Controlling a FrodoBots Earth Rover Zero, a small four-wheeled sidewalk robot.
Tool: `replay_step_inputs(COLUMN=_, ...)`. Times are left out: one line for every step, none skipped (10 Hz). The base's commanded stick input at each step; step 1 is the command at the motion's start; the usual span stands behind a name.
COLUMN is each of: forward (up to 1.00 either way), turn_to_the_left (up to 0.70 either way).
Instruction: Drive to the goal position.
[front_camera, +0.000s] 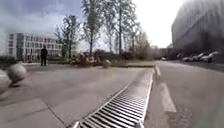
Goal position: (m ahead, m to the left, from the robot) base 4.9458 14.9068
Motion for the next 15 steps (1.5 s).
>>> replay_step_inputs(forward=0.45, turn_to_the_left=0.27)
replay_step_inputs(forward=0.45, turn_to_the_left=0.27)
replay_step_inputs(forward=0.45, turn_to_the_left=0.27)
replay_step_inputs(forward=0.45, turn_to_the_left=0.27)
replay_step_inputs(forward=0.45, turn_to_the_left=0.27)
replay_step_inputs(forward=0.45, turn_to_the_left=0.27)
replay_step_inputs(forward=0.45, turn_to_the_left=0.27)
replay_step_inputs(forward=0.45, turn_to_the_left=0.27)
replay_step_inputs(forward=0.45, turn_to_the_left=0.27)
replay_step_inputs(forward=0.45, turn_to_the_left=0.27)
replay_step_inputs(forward=0.45, turn_to_the_left=0.27)
replay_step_inputs(forward=0.45, turn_to_the_left=0.27)
replay_step_inputs(forward=0.45, turn_to_the_left=0.27)
replay_step_inputs(forward=0.45, turn_to_the_left=0.27)
replay_step_inputs(forward=0.45, turn_to_the_left=0.27)
